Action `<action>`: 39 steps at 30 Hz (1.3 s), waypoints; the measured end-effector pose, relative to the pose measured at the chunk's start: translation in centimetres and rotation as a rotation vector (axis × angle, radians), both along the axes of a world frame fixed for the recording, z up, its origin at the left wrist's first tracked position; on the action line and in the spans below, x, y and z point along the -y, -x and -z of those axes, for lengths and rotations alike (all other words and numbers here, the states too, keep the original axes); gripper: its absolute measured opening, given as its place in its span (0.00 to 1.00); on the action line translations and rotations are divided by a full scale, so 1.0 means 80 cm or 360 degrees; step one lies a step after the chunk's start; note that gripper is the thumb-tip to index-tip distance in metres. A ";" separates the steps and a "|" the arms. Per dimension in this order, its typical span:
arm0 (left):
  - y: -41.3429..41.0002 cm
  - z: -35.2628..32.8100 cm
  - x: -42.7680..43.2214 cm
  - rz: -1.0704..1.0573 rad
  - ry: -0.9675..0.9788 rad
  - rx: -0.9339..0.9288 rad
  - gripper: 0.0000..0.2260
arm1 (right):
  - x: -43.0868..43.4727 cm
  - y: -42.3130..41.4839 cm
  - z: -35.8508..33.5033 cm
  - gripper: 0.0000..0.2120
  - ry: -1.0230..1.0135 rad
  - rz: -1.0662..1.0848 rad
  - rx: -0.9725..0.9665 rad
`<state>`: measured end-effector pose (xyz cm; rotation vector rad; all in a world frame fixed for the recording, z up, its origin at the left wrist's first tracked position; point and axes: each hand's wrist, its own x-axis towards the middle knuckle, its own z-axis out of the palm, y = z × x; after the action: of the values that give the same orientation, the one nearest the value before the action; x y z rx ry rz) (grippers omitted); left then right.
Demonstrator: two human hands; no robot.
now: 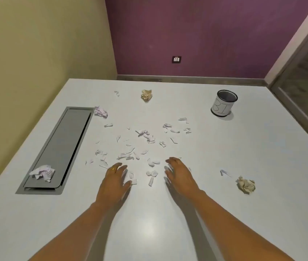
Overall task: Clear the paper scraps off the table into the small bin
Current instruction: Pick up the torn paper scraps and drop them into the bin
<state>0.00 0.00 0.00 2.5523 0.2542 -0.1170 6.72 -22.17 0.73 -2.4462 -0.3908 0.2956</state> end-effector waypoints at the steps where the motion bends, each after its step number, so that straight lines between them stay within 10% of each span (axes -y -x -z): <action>1: 0.003 0.001 -0.005 -0.0062 0.0012 0.0016 0.25 | -0.003 0.003 0.004 0.18 0.0017 -0.0021 -0.0001; 39: 0.015 0.016 0.027 0.0106 -0.0200 -0.0011 0.10 | -0.055 0.049 0.007 0.13 0.0643 -0.0500 0.0001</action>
<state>-1.16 -2.17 -1.30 2.6863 0.1844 -0.1393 2.83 -17.75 0.21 -2.7717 -0.7839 0.5526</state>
